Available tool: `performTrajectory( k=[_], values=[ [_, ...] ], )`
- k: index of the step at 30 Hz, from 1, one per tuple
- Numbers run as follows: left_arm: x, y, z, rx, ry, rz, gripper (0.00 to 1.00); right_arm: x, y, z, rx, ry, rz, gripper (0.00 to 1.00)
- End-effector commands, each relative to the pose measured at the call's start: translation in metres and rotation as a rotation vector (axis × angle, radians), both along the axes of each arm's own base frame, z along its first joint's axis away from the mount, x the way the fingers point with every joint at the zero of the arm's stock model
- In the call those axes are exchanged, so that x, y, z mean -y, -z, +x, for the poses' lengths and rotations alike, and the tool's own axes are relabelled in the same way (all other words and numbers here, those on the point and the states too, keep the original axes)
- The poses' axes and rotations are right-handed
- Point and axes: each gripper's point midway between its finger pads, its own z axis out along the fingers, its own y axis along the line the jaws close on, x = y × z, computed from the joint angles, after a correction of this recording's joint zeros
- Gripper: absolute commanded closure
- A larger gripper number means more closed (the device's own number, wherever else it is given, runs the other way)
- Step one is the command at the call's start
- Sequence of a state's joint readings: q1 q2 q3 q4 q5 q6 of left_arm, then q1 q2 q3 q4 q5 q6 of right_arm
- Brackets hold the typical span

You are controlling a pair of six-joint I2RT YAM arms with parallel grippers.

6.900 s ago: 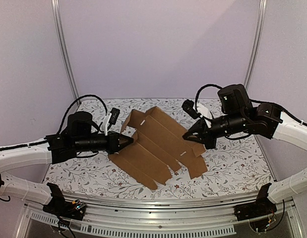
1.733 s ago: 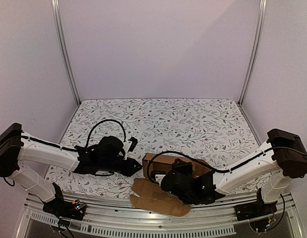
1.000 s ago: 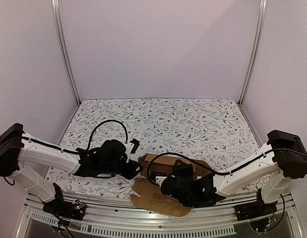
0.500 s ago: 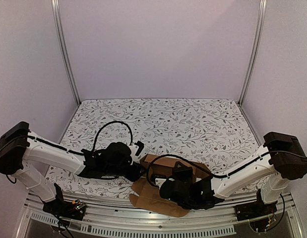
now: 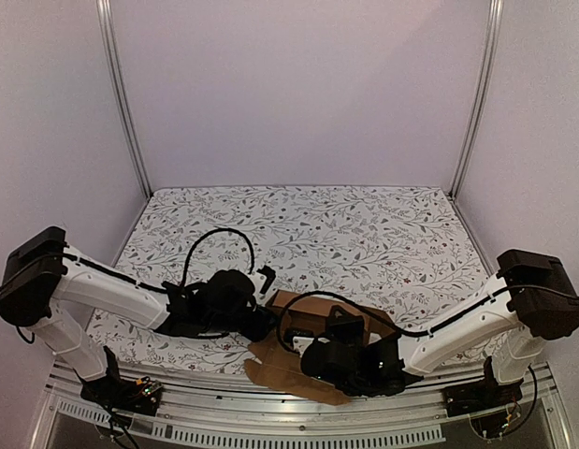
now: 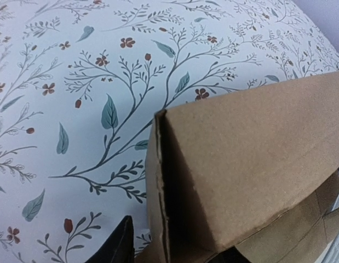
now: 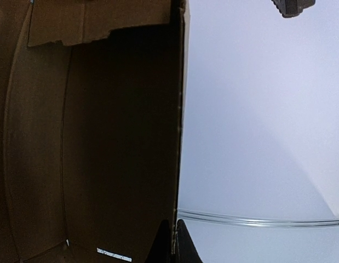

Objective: Fold the paper box

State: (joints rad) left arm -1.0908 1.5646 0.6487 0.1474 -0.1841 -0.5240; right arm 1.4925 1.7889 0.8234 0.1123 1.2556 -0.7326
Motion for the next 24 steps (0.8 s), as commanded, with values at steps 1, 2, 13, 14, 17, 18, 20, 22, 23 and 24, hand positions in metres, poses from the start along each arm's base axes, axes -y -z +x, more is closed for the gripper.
performTrajectory(
  k=[1, 2, 13, 14, 17, 18, 20, 22, 23, 24],
  values=[
    [0.015, -0.011, 0.005, 0.049, -0.007, -0.033, 0.6, -0.001, 0.01, -0.007, -0.013, -0.015, -0.012, 1.0],
    [0.017, -0.011, 0.005, 0.052, -0.008, -0.035, 0.6, -0.002, 0.009, -0.007, -0.013, -0.015, -0.01, 1.0],
    [0.037, -0.013, 0.004, 0.087, 0.015, -0.026, 0.79, -0.004, 0.018, -0.01, -0.028, -0.002, -0.001, 1.0],
    [0.038, -0.013, 0.004, 0.089, 0.015, -0.027, 0.81, -0.004, 0.018, -0.01, -0.03, -0.001, 0.005, 1.0],
    [0.04, -0.012, 0.004, 0.092, 0.017, -0.022, 0.9, -0.004, 0.018, -0.01, -0.036, 0.005, 0.012, 1.0],
    [0.04, -0.012, 0.004, 0.093, 0.018, -0.02, 0.92, -0.003, 0.018, -0.01, -0.038, 0.007, 0.006, 1.0],
    [0.04, -0.012, 0.004, 0.096, 0.018, -0.017, 0.97, -0.003, 0.017, -0.011, -0.043, 0.009, 0.012, 1.0],
    [0.04, -0.012, 0.005, 0.1, 0.017, -0.014, 1.0, -0.004, 0.016, -0.012, -0.054, 0.01, 0.03, 0.93],
    [0.04, -0.012, 0.006, 0.103, 0.016, -0.013, 1.0, -0.005, 0.015, -0.012, -0.06, 0.011, 0.038, 0.89],
    [0.04, -0.012, 0.006, 0.106, 0.015, -0.01, 1.0, -0.006, 0.013, -0.012, -0.067, 0.012, 0.056, 0.85]
  ],
)
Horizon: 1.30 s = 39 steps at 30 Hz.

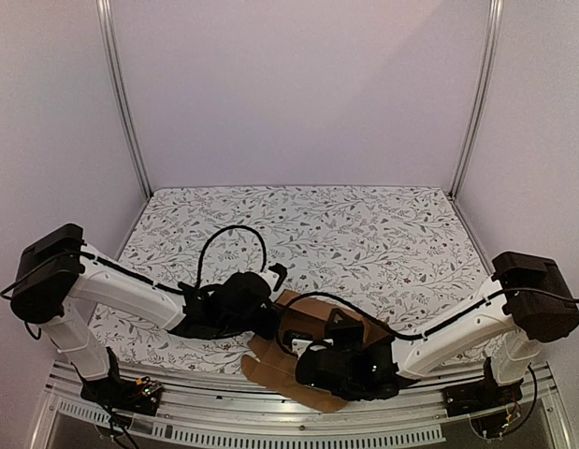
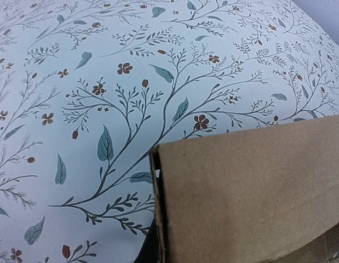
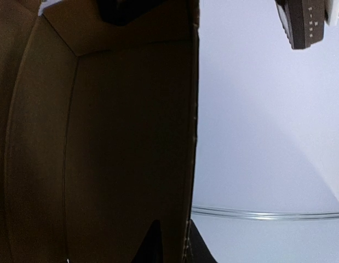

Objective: Fold the paper box

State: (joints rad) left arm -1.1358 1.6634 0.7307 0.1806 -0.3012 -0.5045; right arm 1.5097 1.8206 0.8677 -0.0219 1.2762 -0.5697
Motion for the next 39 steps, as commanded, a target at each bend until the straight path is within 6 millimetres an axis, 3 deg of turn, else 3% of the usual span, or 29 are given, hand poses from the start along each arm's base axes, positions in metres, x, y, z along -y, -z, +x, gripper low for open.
performTrajectory(
  k=[1, 5, 11, 18, 23, 27, 32, 39],
  values=[
    [0.019, -0.01, -0.006, 0.02, 0.045, -0.036, 1.0, -0.008, 0.005, -0.008, -0.063, -0.027, 0.032, 0.8],
    [0.018, -0.011, -0.003, 0.04, 0.048, -0.017, 1.0, -0.012, -0.005, -0.011, -0.101, -0.041, 0.091, 0.59],
    [0.02, -0.015, 0.001, 0.079, 0.062, 0.018, 1.0, -0.017, -0.02, -0.027, -0.274, -0.118, 0.264, 0.36],
    [0.03, -0.017, 0.004, 0.118, 0.122, 0.055, 1.0, -0.014, -0.072, -0.043, -0.431, -0.216, 0.508, 0.2],
    [0.039, -0.02, 0.004, 0.137, 0.182, 0.06, 1.0, 0.002, -0.098, -0.03, -0.497, -0.198, 0.645, 0.19],
    [0.046, -0.022, 0.006, 0.144, 0.238, 0.069, 1.0, 0.011, -0.107, -0.015, -0.577, -0.156, 0.781, 0.2],
    [0.054, -0.023, 0.015, 0.13, 0.307, 0.069, 1.0, 0.02, -0.099, 0.009, -0.695, -0.084, 0.919, 0.22],
    [0.058, -0.021, 0.038, 0.135, 0.313, 0.132, 1.0, 0.022, -0.084, 0.033, -0.769, -0.006, 1.026, 0.39]
  ],
)
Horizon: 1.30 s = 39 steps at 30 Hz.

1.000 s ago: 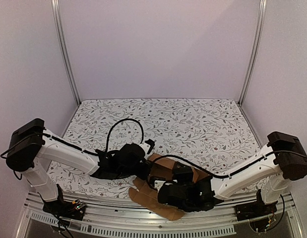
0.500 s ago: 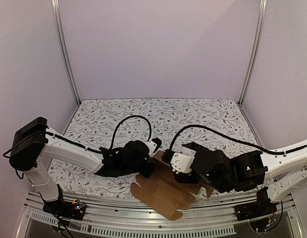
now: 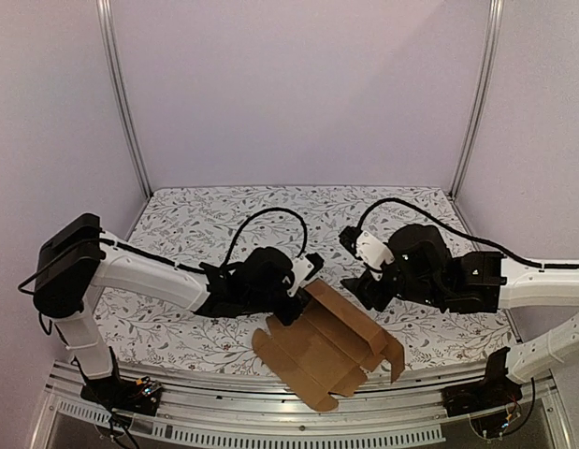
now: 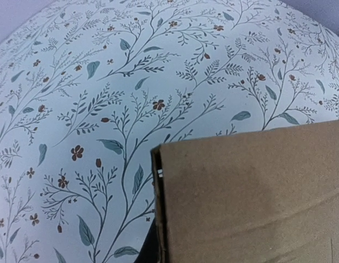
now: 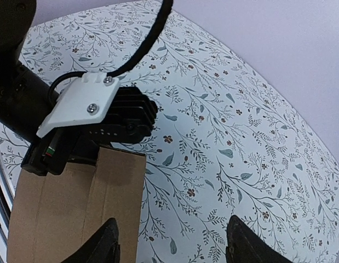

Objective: Fold the paper box

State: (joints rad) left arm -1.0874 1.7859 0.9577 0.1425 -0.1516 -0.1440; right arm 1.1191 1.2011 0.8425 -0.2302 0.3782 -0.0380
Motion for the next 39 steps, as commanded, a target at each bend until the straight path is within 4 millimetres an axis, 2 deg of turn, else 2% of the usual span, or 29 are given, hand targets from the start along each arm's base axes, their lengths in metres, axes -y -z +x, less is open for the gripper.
performTrajectory(
  k=[1, 5, 10, 14, 23, 31, 39],
  values=[
    [0.002, 0.006, 0.018, -0.007, 0.009, 0.051, 1.0, -0.007, 0.015, 0.006, -0.108, 0.003, 0.084, 0.43],
    [0.003, 0.014, 0.024, -0.017, 0.008, 0.049, 1.0, -0.009, 0.023, 0.022, -0.155, 0.032, 0.163, 0.59],
    [0.004, 0.026, 0.025, -0.026, 0.004, 0.051, 1.0, -0.014, 0.035, 0.039, -0.217, 0.069, 0.238, 0.88],
    [0.003, 0.036, 0.027, -0.042, -0.014, 0.051, 1.0, -0.027, 0.046, 0.045, -0.252, 0.069, 0.277, 1.0],
    [0.0, 0.046, 0.028, -0.049, -0.057, 0.022, 0.99, -0.046, 0.069, 0.055, -0.307, 0.091, 0.309, 1.0],
    [-0.006, 0.05, 0.029, -0.046, -0.099, -0.007, 0.93, -0.061, 0.086, 0.058, -0.355, 0.083, 0.323, 1.0],
    [-0.005, 0.049, 0.027, -0.045, -0.099, -0.024, 0.93, -0.07, 0.083, 0.061, -0.368, 0.072, 0.344, 1.0]
  ],
)
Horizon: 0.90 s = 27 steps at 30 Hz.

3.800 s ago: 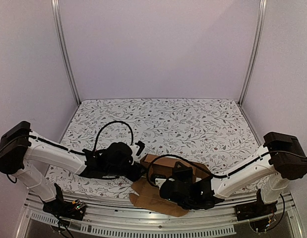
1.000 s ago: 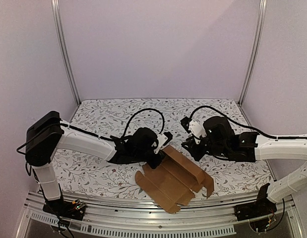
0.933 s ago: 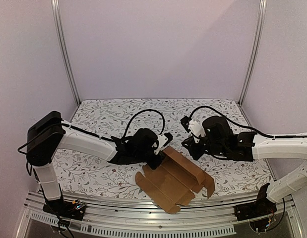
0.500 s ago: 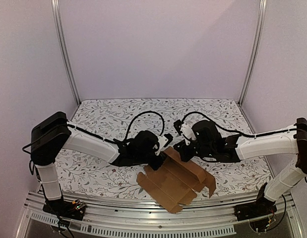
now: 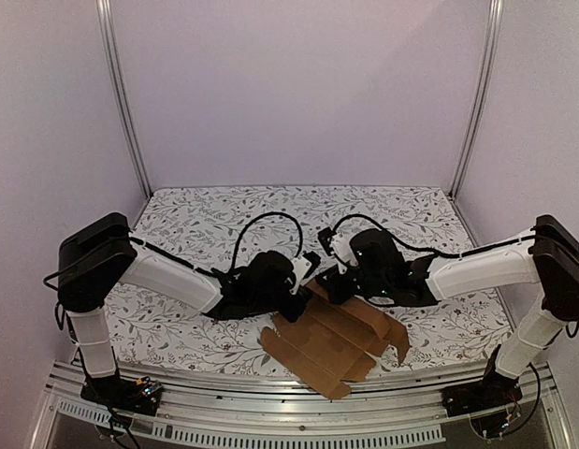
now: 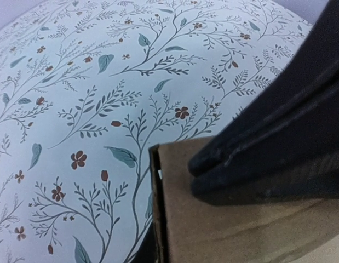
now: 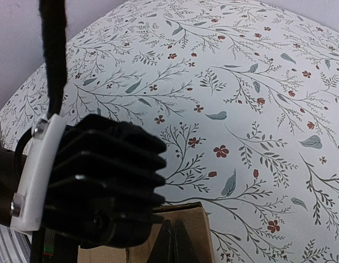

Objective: Fold the paper box

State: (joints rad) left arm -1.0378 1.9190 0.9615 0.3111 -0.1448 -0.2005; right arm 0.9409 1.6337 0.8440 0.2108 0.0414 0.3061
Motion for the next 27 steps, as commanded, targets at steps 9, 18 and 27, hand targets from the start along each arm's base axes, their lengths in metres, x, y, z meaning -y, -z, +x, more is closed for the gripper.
performTrajectory(
  k=[9, 18, 27],
  values=[
    [-0.007, 0.017, -0.004, -0.018, -0.011, 0.027, 0.91, -0.013, 0.009, 0.005, -0.039, 0.001, 0.03, 1.0],
    [-0.013, 0.015, -0.002, -0.005, -0.044, 0.009, 0.77, -0.001, 0.033, -0.001, -0.073, 0.018, -0.01, 1.0],
    [-0.008, 0.013, 0.004, 0.006, -0.072, -0.04, 0.69, 0.002, 0.034, -0.005, -0.08, 0.014, -0.008, 1.0]
  ],
)
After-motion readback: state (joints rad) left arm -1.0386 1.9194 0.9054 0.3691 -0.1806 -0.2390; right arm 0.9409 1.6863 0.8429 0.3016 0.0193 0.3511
